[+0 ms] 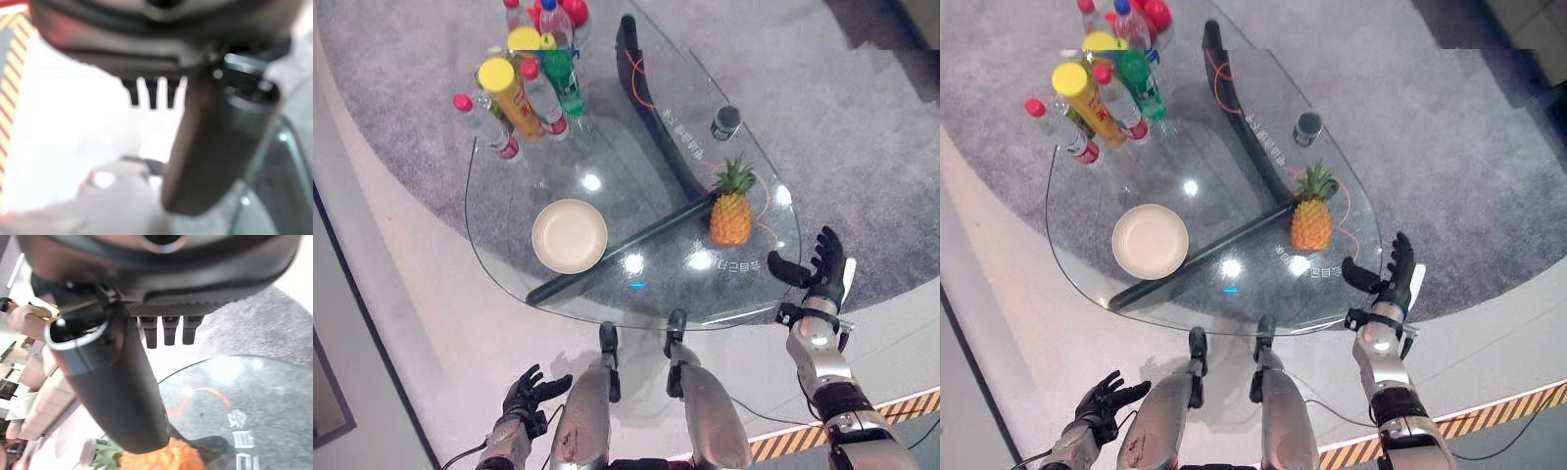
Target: Pick up the fruit to the plate
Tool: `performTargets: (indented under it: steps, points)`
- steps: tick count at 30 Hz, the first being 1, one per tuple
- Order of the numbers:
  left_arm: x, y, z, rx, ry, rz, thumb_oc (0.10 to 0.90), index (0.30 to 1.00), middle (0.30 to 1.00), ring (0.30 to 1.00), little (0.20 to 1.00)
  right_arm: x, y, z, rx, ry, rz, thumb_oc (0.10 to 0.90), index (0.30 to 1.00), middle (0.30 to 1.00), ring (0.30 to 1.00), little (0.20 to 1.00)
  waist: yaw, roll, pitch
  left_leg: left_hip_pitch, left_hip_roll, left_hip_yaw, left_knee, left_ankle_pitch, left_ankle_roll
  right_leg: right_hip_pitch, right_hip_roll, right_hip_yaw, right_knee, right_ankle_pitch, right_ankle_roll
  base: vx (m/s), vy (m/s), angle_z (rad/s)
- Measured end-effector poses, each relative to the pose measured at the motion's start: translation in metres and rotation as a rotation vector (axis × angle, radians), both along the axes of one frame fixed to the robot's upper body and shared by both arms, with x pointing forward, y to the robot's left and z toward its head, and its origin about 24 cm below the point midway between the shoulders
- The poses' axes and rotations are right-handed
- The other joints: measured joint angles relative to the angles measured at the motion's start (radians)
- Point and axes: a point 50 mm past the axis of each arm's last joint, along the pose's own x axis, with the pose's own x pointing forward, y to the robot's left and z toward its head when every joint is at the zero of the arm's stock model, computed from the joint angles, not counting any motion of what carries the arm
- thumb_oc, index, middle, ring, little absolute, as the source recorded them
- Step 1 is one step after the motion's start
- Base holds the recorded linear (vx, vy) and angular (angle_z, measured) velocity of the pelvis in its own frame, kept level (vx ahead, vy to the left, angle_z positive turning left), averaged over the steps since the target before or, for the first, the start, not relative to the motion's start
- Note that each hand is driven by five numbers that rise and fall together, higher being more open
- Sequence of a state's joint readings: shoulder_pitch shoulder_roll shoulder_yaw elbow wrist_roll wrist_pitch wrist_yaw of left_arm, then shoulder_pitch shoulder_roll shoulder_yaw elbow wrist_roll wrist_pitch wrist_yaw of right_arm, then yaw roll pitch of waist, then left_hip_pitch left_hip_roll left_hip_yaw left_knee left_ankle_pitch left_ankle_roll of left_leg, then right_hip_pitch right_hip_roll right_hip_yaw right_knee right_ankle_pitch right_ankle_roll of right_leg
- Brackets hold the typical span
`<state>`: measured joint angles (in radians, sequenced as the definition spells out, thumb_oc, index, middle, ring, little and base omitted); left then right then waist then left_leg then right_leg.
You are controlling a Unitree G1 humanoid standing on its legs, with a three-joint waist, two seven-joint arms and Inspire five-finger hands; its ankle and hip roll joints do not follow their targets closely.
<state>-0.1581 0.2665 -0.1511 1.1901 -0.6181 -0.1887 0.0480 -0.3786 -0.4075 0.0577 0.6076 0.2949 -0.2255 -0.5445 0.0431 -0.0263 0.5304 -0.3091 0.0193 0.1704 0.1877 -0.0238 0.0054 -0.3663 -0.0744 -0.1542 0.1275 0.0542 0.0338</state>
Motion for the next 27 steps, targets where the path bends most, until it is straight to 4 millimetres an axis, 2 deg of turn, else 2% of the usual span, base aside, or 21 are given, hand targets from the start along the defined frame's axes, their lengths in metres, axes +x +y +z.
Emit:
performTargets:
  steps: [3, 6, 10, 19, 27]
  points:
    - [0.004, -0.001, 0.002, -0.011, -0.015, 0.002, 0.8, 0.9, 0.9, 0.9, 0.9, 0.007, 0.004, 0.01, -0.008, -0.036, 0.006, 0.8, 0.9, 0.9, 0.9, 0.9, 0.009, 0.001, 0.008, -0.034, -0.002, -0.005, 0.023, -0.001, 0.001, -0.034, -0.005, 0.0, 0.026, -0.003, -0.002, -0.02, 0.036, 0.04]
    - [0.008, -0.005, 0.003, -0.023, -0.029, -0.029, 0.8, 0.9, 0.9, 0.9, 0.9, 0.017, 0.012, 0.034, -0.007, -0.125, 0.026, 0.8, 0.9, 0.9, 0.9, 0.9, 0.01, 0.001, 0.008, -0.103, -0.009, -0.013, 0.055, -0.003, 0.001, -0.105, -0.016, 0.001, 0.066, -0.014, 0.002, 0.0, 0.046, 0.05]
    - [0.016, -0.009, 0.008, -0.028, -0.066, -0.043, 0.8, 0.9, 0.9, 0.9, 0.9, 0.027, 0.017, 0.053, -0.005, -0.18, 0.028, 0.8, 0.9, 0.9, 0.9, 0.9, 0.014, 0.0, 0.008, -0.161, -0.009, -0.015, 0.088, -0.005, 0.006, -0.161, -0.02, 0.002, 0.095, -0.015, 0.0, 0.01, 0.03, 0.02]
    - [0.031, -0.015, 0.018, -0.025, -0.126, -0.057, 0.8, 0.9, 0.9, 0.9, 0.9, 0.04, 0.024, 0.079, 0.01, -0.235, 0.012, 0.8, 0.9, 0.9, 0.9, 0.9, 0.036, 0.0, 0.009, -0.238, -0.019, -0.022, 0.112, 0.001, 0.018, -0.238, -0.034, 0.0, 0.132, -0.017, -0.008, 0.02, 0.048, 0.03]
    - [0.035, -0.019, 0.021, -0.033, -0.14, -0.075, 0.8, 0.9, 0.9, 0.9, 0.9, 0.053, 0.03, 0.098, 0.023, -0.248, -0.021, 0.8, 0.9, 0.9, 0.9, 0.9, 0.057, 0.001, 0.009, -0.252, -0.026, -0.029, 0.113, 0.002, 0.023, -0.25, -0.041, -0.006, 0.133, -0.018, -0.007, 0.01, 0.036, 0.03]
